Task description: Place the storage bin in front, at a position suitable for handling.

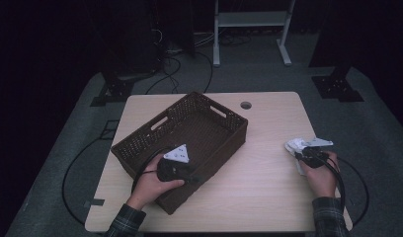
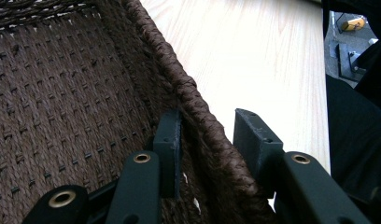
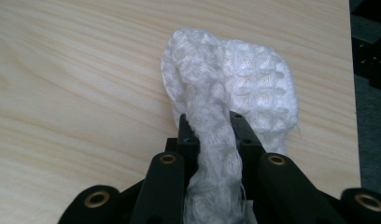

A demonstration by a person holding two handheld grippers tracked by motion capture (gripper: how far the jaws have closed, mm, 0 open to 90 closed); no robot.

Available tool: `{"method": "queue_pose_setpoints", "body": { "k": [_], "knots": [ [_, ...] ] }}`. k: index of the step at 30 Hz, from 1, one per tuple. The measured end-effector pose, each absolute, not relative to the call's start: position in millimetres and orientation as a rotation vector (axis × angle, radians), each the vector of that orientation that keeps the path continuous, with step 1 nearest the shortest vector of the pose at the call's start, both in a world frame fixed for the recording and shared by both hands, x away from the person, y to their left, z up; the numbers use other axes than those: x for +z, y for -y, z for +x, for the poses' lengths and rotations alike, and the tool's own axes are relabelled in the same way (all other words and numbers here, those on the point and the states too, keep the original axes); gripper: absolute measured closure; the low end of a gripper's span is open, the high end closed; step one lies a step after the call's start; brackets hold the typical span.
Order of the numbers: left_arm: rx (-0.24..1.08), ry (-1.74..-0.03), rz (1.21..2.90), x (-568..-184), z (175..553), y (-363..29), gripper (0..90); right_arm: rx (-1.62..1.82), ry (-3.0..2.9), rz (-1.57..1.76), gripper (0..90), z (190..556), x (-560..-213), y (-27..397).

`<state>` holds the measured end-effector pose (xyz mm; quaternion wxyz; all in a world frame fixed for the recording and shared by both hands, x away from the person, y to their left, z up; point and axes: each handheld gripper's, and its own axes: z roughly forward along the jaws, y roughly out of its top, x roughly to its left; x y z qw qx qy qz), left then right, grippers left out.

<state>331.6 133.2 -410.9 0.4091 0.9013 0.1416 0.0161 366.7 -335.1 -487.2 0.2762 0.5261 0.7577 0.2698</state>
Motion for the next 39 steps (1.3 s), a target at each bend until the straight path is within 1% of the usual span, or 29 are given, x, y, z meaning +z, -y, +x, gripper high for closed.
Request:
{"method": "queue_pose_setpoints", "body": {
  "k": [4, 15, 30, 39],
  "knots": [
    [0.029, -0.365, 2.265, -411, 332, -133, 62.2, 0.819, -2.020, 1.432, 77.8, 355, -481, 338],
    [0.002, -0.356, 2.267, -411, 331, -135, 63.4, 0.948, -1.969, 1.395, 77.6, 321, -458, 335],
    [-0.026, -0.334, 2.271, -412, 324, -140, 63.0, 1.033, -1.995, 1.270, 77.6, 309, -437, 308],
    [-0.025, -0.336, 2.270, -412, 324, -140, 62.5, 1.104, -2.022, 1.202, 77.6, 311, -424, 288]
  ]
}}
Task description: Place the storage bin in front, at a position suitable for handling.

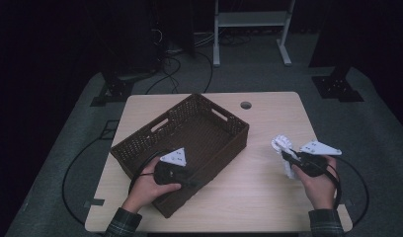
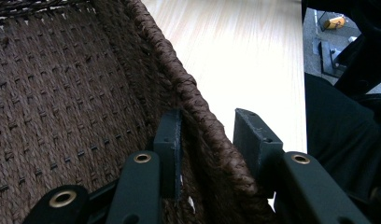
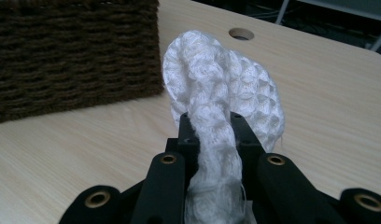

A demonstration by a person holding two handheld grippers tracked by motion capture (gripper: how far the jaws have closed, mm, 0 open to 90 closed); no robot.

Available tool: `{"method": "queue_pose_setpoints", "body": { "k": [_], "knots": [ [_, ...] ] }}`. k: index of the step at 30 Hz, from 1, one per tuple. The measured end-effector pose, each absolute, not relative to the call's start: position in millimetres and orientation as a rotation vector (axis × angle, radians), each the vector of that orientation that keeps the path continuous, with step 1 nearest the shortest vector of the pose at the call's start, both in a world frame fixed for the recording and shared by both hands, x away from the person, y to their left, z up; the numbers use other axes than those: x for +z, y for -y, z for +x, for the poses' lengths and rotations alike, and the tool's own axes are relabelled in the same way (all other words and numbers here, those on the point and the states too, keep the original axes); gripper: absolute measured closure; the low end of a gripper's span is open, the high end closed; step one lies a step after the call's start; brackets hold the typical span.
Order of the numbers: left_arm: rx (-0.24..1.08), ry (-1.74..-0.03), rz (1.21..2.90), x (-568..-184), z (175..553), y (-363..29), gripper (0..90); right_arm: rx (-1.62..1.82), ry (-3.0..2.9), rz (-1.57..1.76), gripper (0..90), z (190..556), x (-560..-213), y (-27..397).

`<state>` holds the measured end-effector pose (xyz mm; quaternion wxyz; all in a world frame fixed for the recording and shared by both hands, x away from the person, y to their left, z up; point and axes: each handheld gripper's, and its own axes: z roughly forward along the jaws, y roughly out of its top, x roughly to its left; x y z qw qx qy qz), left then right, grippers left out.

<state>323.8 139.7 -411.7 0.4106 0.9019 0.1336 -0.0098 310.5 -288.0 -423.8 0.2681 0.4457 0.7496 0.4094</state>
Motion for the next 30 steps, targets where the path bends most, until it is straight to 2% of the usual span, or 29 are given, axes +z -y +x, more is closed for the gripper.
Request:
{"method": "queue_pose_setpoints", "body": {
  "k": [30],
  "knots": [
    [-0.021, -0.331, 2.275, -412, 324, -139, 62.2, 1.195, -2.106, 1.048, 77.5, 361, -403, 251]
  ]
}}
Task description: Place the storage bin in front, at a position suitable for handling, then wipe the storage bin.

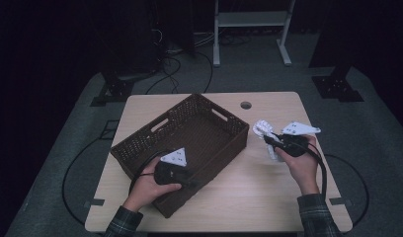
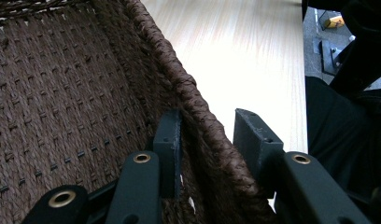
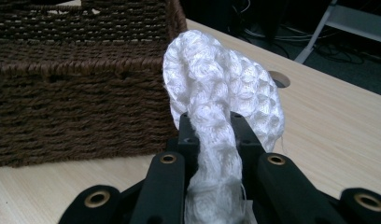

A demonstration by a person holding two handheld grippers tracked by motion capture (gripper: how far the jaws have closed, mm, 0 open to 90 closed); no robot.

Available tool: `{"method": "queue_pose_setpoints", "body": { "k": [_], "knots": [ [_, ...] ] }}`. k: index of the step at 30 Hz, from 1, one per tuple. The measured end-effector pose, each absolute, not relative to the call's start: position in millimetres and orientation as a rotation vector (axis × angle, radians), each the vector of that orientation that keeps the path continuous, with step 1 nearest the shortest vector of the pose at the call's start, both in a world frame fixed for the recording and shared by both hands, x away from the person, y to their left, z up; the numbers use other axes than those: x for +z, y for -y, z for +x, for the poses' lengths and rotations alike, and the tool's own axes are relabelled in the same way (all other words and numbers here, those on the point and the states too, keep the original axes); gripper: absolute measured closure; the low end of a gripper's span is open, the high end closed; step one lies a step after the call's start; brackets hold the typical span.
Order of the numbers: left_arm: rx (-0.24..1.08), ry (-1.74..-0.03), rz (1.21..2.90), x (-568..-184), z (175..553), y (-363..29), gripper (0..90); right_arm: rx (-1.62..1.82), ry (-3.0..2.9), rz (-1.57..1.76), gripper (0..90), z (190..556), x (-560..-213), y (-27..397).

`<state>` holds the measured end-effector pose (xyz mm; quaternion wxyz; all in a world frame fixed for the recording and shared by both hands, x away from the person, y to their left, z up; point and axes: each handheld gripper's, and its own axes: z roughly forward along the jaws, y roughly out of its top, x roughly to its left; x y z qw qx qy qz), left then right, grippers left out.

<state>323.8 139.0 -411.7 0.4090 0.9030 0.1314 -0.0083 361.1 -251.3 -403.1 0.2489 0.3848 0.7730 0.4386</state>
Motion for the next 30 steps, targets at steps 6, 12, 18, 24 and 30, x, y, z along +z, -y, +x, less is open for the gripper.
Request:
{"method": "queue_pose_setpoints", "body": {
  "k": [6, 12, 18, 24, 30],
  "knots": [
    [-0.021, -0.333, 2.274, -412, 324, -139, 62.0, 1.204, -2.131, 1.026, 77.4, 362, -405, 244],
    [-0.019, -0.331, 2.275, -412, 324, -139, 62.1, 1.179, -2.164, 1.002, 77.4, 363, -409, 237],
    [-0.017, -0.331, 2.273, -412, 323, -139, 62.2, 1.180, -2.176, 0.985, 77.4, 362, -410, 232],
    [-0.017, -0.330, 2.273, -412, 323, -139, 62.3, 1.170, -2.193, 0.986, 77.4, 364, -415, 228],
    [-0.015, -0.330, 2.273, -412, 323, -139, 62.2, 1.158, -2.212, 0.983, 77.4, 367, -420, 222]
  ]
}}
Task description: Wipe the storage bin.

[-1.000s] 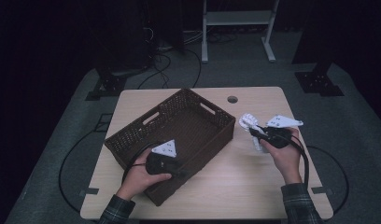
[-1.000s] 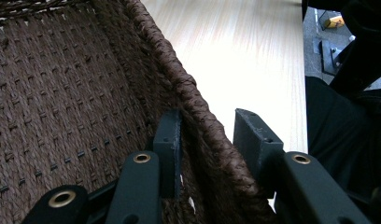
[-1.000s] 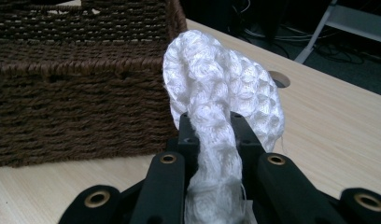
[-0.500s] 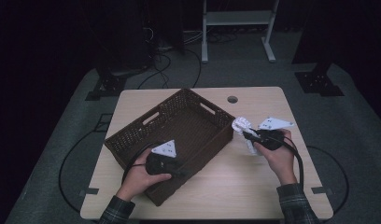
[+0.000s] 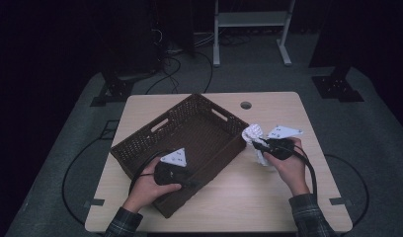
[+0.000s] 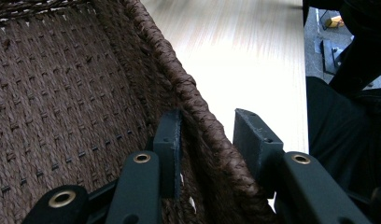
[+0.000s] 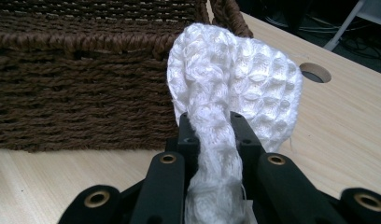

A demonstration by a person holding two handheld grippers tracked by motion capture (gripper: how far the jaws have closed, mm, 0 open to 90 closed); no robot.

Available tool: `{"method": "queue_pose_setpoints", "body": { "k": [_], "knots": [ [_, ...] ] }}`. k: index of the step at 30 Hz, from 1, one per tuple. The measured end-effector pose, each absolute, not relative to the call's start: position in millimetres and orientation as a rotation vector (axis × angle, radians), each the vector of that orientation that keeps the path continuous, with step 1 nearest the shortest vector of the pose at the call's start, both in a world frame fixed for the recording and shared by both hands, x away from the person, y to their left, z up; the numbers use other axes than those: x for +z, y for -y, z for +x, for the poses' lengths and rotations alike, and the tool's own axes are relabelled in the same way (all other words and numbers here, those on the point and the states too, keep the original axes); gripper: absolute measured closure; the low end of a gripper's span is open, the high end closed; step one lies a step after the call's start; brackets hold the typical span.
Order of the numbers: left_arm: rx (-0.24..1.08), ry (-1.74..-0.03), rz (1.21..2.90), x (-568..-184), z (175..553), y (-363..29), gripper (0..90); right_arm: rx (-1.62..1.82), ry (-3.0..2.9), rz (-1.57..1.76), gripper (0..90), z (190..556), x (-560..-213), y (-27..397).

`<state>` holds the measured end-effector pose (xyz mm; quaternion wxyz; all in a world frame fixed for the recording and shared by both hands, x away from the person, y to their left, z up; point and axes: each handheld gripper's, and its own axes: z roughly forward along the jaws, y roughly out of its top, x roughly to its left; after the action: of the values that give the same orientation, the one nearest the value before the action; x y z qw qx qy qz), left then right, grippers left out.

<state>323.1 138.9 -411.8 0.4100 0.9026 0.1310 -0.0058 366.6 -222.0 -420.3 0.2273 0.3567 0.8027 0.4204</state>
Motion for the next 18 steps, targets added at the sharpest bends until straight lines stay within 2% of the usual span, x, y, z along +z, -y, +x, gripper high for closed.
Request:
{"method": "queue_pose_setpoints", "body": {
  "k": [18],
  "knots": [
    [-0.018, -0.331, 2.274, -412, 323, -139, 62.2, 1.110, -2.247, 1.024, 77.4, 378, -434, 218]
  ]
}}
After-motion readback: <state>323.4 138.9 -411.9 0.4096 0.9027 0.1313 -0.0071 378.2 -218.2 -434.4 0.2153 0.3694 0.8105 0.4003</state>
